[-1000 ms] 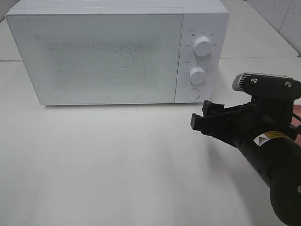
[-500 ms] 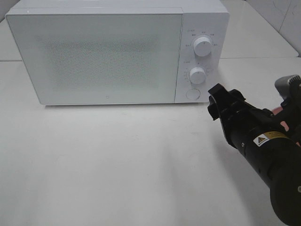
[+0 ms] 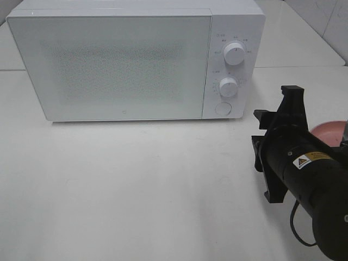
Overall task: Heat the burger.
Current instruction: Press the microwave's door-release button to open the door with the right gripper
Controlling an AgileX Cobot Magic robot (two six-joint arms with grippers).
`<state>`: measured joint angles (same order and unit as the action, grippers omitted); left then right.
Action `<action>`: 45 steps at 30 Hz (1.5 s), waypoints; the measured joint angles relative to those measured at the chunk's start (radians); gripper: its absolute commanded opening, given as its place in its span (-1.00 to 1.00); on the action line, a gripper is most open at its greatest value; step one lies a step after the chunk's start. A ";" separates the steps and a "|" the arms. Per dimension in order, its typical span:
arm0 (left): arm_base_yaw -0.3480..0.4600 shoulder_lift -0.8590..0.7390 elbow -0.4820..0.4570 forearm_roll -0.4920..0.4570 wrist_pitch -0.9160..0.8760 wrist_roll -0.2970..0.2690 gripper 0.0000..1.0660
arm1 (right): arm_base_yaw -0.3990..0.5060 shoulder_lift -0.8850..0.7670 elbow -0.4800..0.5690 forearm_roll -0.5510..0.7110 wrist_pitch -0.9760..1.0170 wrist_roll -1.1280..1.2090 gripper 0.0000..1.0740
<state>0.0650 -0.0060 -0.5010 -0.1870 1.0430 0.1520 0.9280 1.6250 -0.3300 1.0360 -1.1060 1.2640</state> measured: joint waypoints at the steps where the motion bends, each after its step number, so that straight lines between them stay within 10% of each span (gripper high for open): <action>1: 0.000 0.000 0.000 0.000 0.000 0.000 0.80 | 0.000 0.000 0.000 0.000 0.000 0.000 -0.41; 9: 0.000 0.000 0.000 0.000 0.000 0.000 0.80 | 0.000 0.000 0.000 0.000 0.022 0.018 -1.00; 45: 0.000 0.000 0.000 0.000 0.000 0.000 0.80 | -0.295 0.306 -0.246 -0.404 0.084 0.208 -1.00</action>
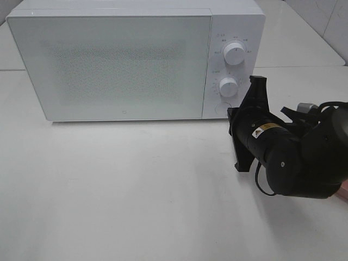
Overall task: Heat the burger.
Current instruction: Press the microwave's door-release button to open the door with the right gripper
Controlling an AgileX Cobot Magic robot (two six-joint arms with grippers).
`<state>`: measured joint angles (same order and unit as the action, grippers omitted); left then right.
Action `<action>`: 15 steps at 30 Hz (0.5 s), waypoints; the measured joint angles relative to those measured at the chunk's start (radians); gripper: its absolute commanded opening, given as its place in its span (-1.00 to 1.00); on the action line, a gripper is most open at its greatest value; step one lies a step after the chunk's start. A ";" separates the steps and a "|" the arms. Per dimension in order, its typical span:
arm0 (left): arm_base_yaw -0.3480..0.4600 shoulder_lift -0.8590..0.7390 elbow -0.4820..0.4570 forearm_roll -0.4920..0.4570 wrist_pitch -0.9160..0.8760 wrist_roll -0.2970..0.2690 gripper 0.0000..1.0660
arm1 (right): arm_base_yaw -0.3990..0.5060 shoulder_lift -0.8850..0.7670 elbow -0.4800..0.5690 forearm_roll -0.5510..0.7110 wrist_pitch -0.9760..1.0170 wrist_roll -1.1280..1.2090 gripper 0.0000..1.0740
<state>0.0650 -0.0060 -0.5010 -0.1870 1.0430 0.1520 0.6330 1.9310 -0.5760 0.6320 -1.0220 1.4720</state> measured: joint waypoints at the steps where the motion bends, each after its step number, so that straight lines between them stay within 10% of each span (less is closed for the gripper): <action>1: 0.000 0.000 0.000 0.000 0.000 0.000 0.80 | 0.000 0.000 0.000 0.000 0.000 0.000 -1.00; 15: 0.000 0.000 0.000 0.000 0.000 0.000 0.80 | -0.063 0.091 -0.108 -0.039 0.083 0.017 -1.00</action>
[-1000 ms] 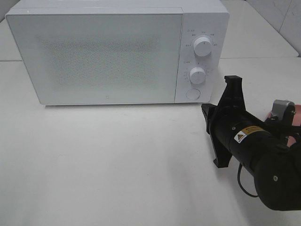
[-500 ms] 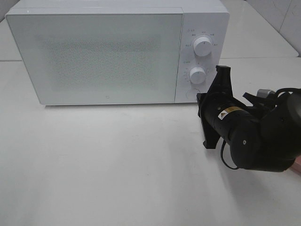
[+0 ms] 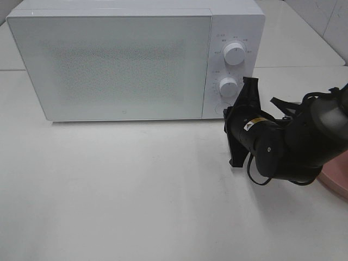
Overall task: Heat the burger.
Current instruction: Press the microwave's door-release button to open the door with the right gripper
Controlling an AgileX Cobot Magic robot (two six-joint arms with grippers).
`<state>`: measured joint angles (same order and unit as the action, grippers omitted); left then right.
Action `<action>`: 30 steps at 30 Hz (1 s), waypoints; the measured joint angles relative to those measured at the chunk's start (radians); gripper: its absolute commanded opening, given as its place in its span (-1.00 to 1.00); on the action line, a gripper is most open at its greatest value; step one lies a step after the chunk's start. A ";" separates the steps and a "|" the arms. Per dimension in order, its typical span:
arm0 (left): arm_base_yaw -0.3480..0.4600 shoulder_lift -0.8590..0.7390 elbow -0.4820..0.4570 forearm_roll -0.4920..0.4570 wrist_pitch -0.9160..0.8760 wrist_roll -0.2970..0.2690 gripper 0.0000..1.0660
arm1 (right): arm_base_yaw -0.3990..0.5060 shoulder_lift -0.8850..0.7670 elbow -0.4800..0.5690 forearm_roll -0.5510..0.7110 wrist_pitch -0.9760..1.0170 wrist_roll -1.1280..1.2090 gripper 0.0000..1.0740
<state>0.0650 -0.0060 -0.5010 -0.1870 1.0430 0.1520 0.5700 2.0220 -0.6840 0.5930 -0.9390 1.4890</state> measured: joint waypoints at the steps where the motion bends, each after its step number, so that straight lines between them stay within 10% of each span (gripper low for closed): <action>1: 0.000 0.000 0.000 0.000 0.000 0.000 0.80 | -0.001 0.016 -0.017 -0.002 0.002 0.000 -1.00; 30: 0.000 0.000 0.000 0.000 0.000 0.000 0.80 | -0.067 0.130 -0.167 -0.025 0.085 -0.026 -1.00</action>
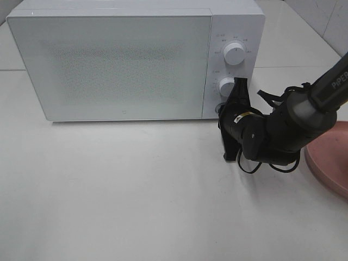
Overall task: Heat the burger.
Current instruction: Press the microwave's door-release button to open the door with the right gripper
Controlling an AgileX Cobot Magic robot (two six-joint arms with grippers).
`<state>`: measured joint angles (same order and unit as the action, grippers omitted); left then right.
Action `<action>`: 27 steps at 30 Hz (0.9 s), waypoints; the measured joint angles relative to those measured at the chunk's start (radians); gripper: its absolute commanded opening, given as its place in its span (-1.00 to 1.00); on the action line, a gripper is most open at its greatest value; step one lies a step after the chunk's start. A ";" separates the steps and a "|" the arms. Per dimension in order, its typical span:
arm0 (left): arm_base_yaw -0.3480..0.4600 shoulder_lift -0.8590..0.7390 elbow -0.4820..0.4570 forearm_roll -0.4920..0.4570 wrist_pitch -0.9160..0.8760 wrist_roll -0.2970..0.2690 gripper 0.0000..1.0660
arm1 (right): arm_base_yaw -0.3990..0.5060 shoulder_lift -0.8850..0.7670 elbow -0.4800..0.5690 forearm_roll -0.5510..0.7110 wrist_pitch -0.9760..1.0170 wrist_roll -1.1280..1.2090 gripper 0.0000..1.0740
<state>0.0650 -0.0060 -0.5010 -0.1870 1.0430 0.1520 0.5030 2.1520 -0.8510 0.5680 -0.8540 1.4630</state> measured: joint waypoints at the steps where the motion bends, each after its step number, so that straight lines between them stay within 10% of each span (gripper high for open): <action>1: 0.000 0.000 0.000 0.000 0.000 0.000 0.80 | 0.000 0.000 0.000 0.000 0.000 0.000 -1.00; 27: 0.000 0.000 0.000 0.000 0.000 0.000 0.80 | 0.022 0.006 -0.016 0.036 -0.057 -0.077 -1.00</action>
<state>0.0650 -0.0060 -0.5010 -0.1870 1.0430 0.1520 0.5250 2.1580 -0.8670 0.6040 -0.9110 1.3860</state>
